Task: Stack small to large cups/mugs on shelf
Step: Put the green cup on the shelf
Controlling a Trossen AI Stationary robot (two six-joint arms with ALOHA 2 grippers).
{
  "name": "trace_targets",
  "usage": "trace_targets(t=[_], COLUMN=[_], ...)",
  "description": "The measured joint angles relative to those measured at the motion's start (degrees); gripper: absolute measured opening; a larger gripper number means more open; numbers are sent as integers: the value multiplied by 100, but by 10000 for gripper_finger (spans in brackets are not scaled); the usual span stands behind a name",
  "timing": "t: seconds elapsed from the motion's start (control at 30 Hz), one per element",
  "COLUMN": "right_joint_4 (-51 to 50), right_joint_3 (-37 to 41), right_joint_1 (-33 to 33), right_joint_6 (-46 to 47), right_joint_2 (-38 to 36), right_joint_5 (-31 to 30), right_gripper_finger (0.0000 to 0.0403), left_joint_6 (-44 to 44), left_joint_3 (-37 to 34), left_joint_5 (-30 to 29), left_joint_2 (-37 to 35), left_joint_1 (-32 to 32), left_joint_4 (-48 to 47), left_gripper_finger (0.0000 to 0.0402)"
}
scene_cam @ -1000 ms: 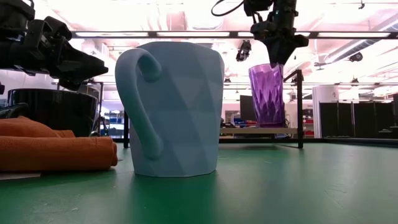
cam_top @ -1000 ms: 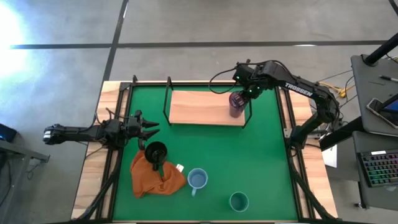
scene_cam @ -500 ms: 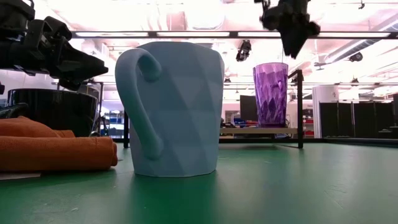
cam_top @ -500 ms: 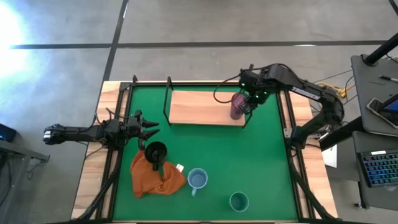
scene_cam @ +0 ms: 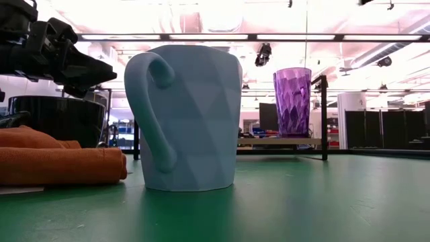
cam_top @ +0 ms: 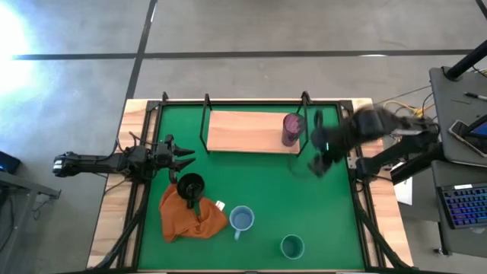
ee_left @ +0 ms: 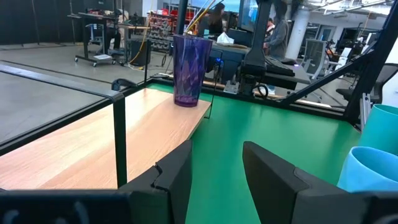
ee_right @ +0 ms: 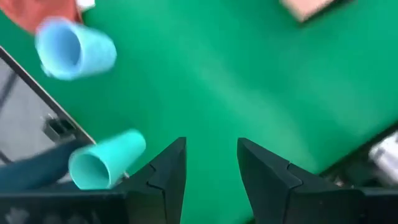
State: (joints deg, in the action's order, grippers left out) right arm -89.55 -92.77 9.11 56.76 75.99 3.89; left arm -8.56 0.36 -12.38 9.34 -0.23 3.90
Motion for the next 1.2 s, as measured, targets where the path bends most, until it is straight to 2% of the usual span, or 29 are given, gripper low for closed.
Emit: trace_targets(t=[0.17,0.3,0.37,0.6,0.93,1.2], right_joint_4=[112,386,725,2028,2453,2502], right_joint_3=[111,116,116,116,120,120], right_joint_1=[1573,2348,2588,2812,3141,3136], right_joint_6=[1562,2524,2702,2788,3554,3580], right_joint_2=[325,771,1027,1964,2558,2936], right_joint_5=[-358,-384,-390,-241,-306,-420], right_gripper_finger=[137,137,137,137,137,137], left_joint_6=[0,0,0,0,0,0], left_joint_3=[0,0,0,0,0,0], left_joint_5=[0,0,0,0,0,0], left_joint_2=[-5,5,-2,0,2,4], left_joint_1=[-1,-2,-2,-2,-2,-1], left_joint_4=[2,1,-8,-5,-2,0], left_gripper_finger=[128,128,128,128,128,128])
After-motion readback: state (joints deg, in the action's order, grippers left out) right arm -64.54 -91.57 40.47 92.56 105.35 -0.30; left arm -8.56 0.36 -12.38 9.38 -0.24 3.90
